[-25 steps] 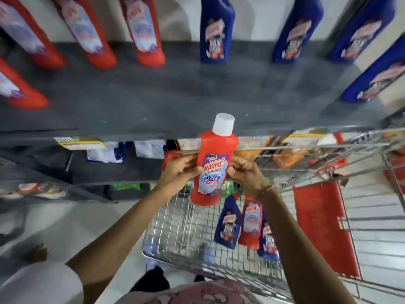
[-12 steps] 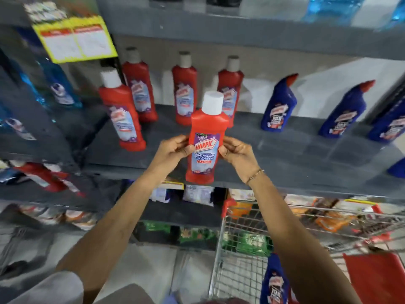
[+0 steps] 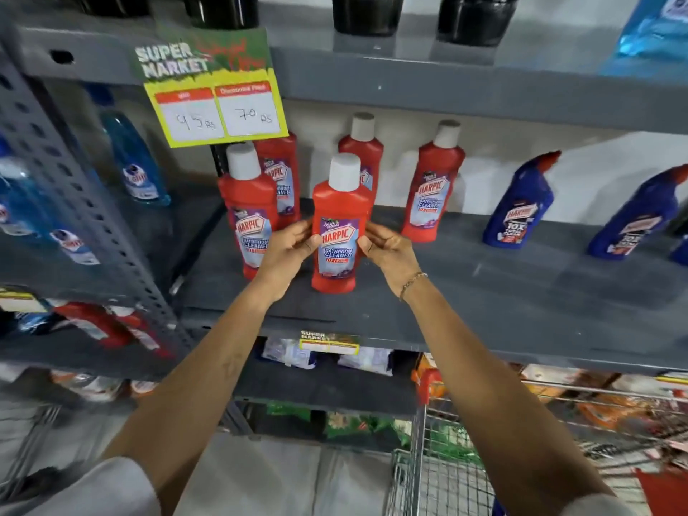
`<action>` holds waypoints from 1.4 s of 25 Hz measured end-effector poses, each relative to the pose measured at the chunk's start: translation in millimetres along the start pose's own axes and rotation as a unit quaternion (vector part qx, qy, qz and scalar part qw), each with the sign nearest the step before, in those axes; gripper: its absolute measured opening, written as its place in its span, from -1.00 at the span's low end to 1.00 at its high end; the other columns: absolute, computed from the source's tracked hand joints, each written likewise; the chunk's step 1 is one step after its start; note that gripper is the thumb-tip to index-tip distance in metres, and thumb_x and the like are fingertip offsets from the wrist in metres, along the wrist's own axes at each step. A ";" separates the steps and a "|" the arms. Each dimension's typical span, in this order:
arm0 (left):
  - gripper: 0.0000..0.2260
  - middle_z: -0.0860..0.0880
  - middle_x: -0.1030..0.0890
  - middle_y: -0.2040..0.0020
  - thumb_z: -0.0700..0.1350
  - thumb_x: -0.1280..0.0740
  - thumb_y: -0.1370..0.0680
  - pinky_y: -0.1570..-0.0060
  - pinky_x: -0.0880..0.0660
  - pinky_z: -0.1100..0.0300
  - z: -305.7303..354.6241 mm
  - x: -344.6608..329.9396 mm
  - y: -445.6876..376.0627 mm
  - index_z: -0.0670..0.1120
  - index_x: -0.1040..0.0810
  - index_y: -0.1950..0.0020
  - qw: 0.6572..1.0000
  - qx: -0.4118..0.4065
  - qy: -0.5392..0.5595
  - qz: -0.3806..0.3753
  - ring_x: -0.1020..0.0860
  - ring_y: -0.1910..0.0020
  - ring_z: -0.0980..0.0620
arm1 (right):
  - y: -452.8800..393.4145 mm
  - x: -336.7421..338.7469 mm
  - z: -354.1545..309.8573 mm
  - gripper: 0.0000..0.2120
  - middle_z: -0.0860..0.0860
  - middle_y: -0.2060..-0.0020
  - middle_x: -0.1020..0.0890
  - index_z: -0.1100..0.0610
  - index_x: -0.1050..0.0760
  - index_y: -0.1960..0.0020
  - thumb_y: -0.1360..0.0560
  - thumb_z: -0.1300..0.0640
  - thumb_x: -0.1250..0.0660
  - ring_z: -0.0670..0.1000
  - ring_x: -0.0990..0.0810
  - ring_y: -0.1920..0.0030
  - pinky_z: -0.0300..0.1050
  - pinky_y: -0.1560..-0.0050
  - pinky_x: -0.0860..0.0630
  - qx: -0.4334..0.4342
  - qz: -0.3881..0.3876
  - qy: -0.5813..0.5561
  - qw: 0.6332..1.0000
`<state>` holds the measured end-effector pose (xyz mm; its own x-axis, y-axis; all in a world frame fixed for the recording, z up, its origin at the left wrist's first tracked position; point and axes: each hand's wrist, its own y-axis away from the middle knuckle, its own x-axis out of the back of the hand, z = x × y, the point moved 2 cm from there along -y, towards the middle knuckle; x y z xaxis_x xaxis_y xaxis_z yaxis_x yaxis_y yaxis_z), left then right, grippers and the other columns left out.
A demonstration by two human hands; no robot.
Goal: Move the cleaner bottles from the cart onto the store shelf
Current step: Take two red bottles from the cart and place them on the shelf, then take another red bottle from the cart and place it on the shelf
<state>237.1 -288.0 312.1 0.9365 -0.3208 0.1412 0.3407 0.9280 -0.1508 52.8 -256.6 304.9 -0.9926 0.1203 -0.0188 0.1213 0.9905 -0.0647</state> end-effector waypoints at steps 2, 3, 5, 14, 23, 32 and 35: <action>-0.67 -0.05 -0.55 -0.21 -0.25 -0.24 -0.55 -0.11 -0.49 0.35 -6.8 3.1 -5.0 -0.19 -0.42 -0.32 1.000 0.009 0.014 0.004 -0.55 -0.06 0.29 | -6.6 -3.8 2.6 -0.59 0.26 -0.25 -0.49 0.34 -0.34 -0.32 -0.48 0.36 -0.26 -0.28 -0.62 0.12 -0.33 0.01 -0.58 0.000 -0.006 0.000 1.000; -0.67 -0.06 -0.55 -0.21 -0.25 -0.24 -0.55 -0.13 -0.49 0.31 -9.6 4.3 -6.6 -0.19 -0.42 -0.32 1.000 0.012 0.016 0.006 -0.55 -0.08 0.26 | -8.8 -5.0 3.5 -0.59 0.21 -0.23 -0.50 0.33 -0.35 -0.32 -0.48 0.36 -0.26 -0.29 -0.62 0.11 -0.35 0.03 -0.58 -0.004 -0.007 0.006 1.000; -0.67 -0.04 -0.55 -0.23 -0.23 -0.23 -0.56 -0.10 -0.50 0.35 -13.0 6.4 -9.2 -0.16 -0.42 -0.33 1.000 0.018 0.012 -0.002 -0.54 -0.09 0.28 | -11.3 -5.8 3.6 -0.59 0.12 -0.18 -0.52 0.29 -0.36 -0.32 -0.48 0.34 -0.27 -0.29 -0.61 0.10 -0.38 0.08 -0.56 -0.013 -0.013 0.011 1.000; -0.81 0.03 -0.58 0.02 -0.13 -0.32 -0.52 0.04 -0.42 0.50 7.6 -31.8 60.4 -0.15 -0.52 -0.11 0.951 -0.081 -0.054 0.295 -0.53 0.10 0.34 | 24.3 6.6 -15.8 -0.76 0.00 0.02 -0.62 0.23 -0.53 -0.11 -0.44 0.25 -0.37 -0.32 -0.59 0.15 -0.36 0.05 -0.53 0.027 0.026 0.078 0.996; -0.92 0.05 -0.63 0.20 -0.10 -0.32 -0.52 0.17 -0.47 0.41 -34.2 -277.4 116.5 -0.09 -0.55 0.08 0.998 0.030 -0.022 -0.045 -0.59 0.19 0.27 | 207.2 214.6 76.3 -0.89 -0.17 0.41 -0.64 0.15 -0.58 0.20 -0.38 0.34 -0.40 -0.27 -0.55 0.34 -0.36 0.25 -0.52 -0.074 0.185 0.126 0.972; -0.59 -0.04 -0.60 0.22 0.25 -0.15 -0.49 0.25 -0.37 0.22 -182.1 -521.0 227.3 -0.08 -0.53 0.10 0.887 0.300 -0.181 -0.301 -0.54 0.23 0.07 | 377.2 416.5 270.2 -0.80 -0.01 0.64 -0.47 0.19 -0.54 0.42 -0.38 0.19 -0.34 0.00 -0.49 0.35 -0.13 0.31 -0.45 -0.490 0.231 0.230 0.808; -0.64 -0.23 -0.62 0.02 0.00 -0.16 -0.56 0.07 -0.51 0.03 -210.4 -557.5 224.2 -0.24 -0.45 -0.19 0.882 0.333 -0.227 -0.244 -0.59 -0.01 -0.19 | 409.3 410.0 299.8 -0.78 -0.01 0.21 -0.71 0.23 -0.57 -0.01 -0.45 0.14 -0.27 0.17 -0.59 -0.01 -0.12 0.04 -0.53 -0.590 0.243 0.126 0.760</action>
<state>-191.3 59.1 -6.3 0.5103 -0.7451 0.4295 0.4285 0.6533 0.6242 -301.2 178.2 -28.4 -0.8222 0.3526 0.4468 0.5277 0.1782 0.8305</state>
